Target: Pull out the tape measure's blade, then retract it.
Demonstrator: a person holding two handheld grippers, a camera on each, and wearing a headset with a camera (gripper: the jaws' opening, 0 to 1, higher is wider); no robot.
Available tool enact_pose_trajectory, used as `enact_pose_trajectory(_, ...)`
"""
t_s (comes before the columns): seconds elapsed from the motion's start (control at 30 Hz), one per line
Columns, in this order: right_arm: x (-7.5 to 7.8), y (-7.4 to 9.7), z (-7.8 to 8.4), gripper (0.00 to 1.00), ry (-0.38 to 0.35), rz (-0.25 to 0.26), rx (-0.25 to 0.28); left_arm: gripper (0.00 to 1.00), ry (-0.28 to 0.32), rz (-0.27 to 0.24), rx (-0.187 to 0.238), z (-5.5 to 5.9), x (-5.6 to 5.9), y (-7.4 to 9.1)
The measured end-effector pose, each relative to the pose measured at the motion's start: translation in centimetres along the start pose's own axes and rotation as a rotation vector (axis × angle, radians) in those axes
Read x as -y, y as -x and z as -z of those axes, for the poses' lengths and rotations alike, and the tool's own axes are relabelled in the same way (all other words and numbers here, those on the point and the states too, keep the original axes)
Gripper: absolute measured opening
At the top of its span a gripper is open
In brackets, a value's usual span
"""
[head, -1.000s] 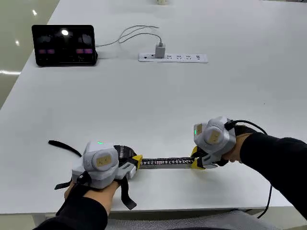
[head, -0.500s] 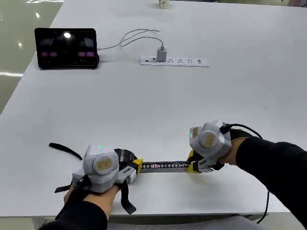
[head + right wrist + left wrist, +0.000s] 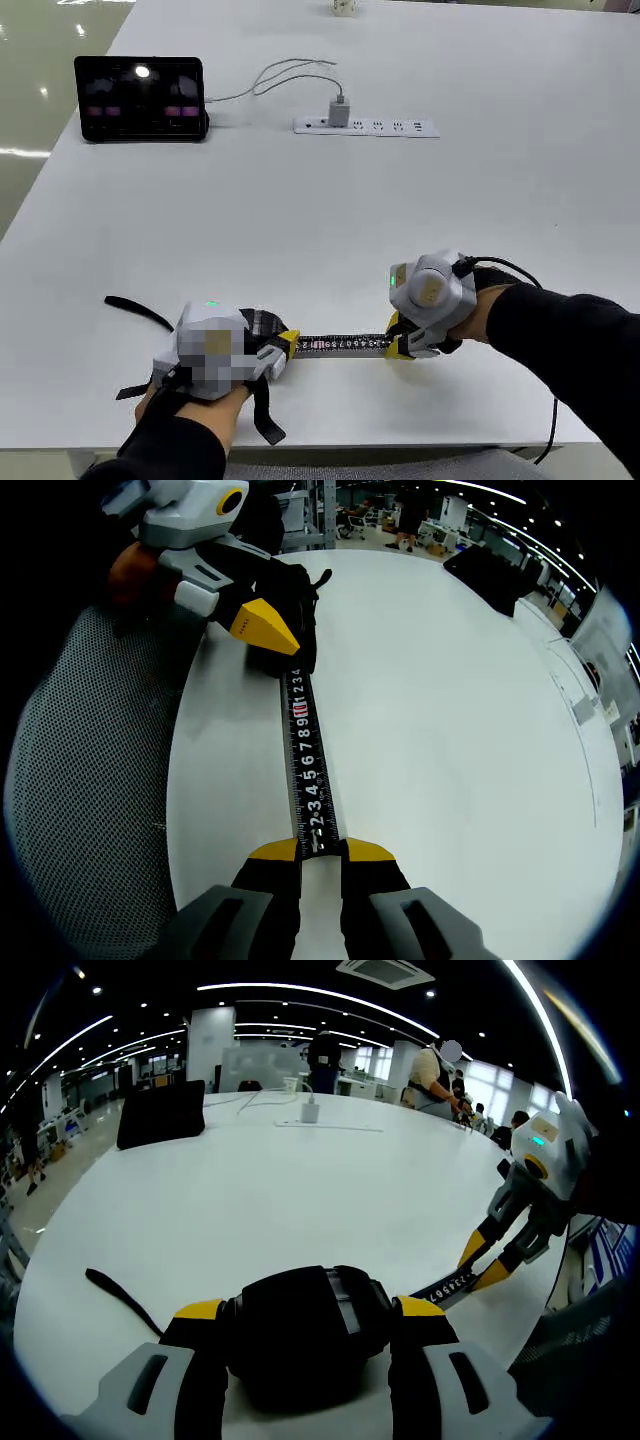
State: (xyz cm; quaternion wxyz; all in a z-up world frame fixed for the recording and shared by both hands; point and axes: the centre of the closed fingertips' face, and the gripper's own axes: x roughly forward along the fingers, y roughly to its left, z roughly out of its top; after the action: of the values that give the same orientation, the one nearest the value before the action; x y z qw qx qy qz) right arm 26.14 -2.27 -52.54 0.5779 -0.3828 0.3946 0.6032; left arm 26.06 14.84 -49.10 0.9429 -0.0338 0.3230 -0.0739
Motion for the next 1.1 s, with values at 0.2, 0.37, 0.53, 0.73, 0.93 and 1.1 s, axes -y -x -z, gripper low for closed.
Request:
enact_pose_trajectory(0.2, 0.0, -0.2, -0.5, 0.11, 0.005, 0.000, 0.008, 0.60, 0.008, 0.004, -0.001, 0.0, 0.0, 0.1)
enact_pose_trajectory(0.37, -0.1, -0.3, -0.8, 0.11, 0.013, -0.006, 0.012, 0.60, 0.011, 0.008, -0.001, 0.0, 0.0, 0.1)
enact_pose_trajectory(0.53, -0.1, -0.4, -1.1, 0.11, 0.016, -0.011, 0.015, 0.60, 0.015, 0.011, 0.000, 0.0, 0.0, 0.1)
enact_pose_trajectory(0.73, -0.2, -0.6, -1.5, 0.11, 0.015, -0.011, 0.021, 0.60, 0.022, 0.020, 0.006, -0.1, -0.1, 0.1)
enact_pose_trajectory(0.93, -0.2, -0.8, -1.9, 0.11, 0.015, -0.012, 0.034, 0.60, 0.026, 0.027, 0.008, -0.1, -0.1, 0.1)
enact_pose_trajectory(1.1, -0.3, -0.9, -2.1, 0.11, 0.016, -0.011, 0.038, 0.60, 0.025, 0.028, 0.008, -0.1, -0.1, 0.1)
